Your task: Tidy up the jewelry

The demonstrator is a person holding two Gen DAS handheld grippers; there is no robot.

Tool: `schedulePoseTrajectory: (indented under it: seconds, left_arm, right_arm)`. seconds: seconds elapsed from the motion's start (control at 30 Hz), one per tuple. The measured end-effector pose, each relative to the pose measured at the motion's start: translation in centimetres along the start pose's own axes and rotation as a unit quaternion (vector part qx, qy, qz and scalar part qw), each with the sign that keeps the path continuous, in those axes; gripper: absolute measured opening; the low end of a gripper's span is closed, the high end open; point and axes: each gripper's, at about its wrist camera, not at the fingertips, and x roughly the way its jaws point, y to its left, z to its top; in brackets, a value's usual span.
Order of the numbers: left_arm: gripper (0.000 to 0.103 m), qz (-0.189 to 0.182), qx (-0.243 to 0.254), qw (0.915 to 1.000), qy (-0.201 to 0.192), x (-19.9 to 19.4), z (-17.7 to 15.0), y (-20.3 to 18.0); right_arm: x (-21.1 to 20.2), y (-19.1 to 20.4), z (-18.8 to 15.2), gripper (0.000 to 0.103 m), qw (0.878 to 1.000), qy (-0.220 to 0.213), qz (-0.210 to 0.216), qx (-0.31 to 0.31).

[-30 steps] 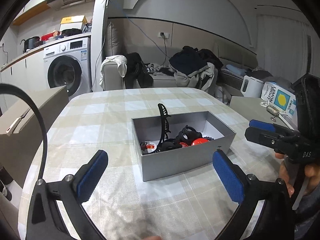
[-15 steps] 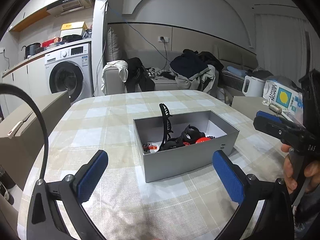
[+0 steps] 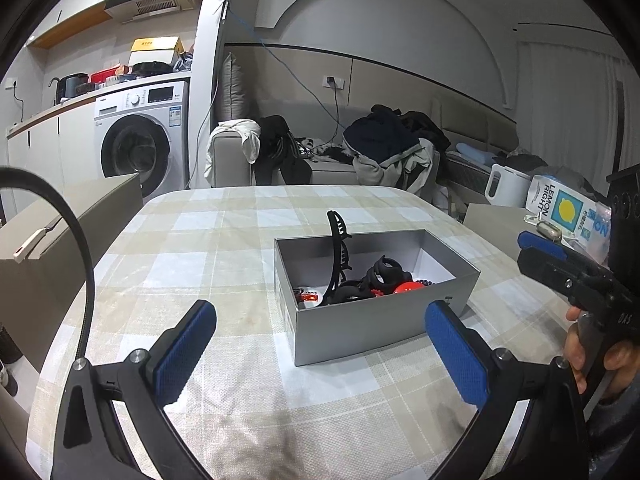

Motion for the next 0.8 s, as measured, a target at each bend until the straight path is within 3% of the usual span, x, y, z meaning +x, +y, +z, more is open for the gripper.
schedulePoseTrajectory:
  seconds: [0.8]
  left_arm:
    - [0.102, 0.001, -0.002, 0.9999, -0.011, -0.29, -0.10, 0.19]
  right_arm:
    - [0.08, 0.05, -0.06, 0.103, 1.000, 0.000, 0.000, -0.003]
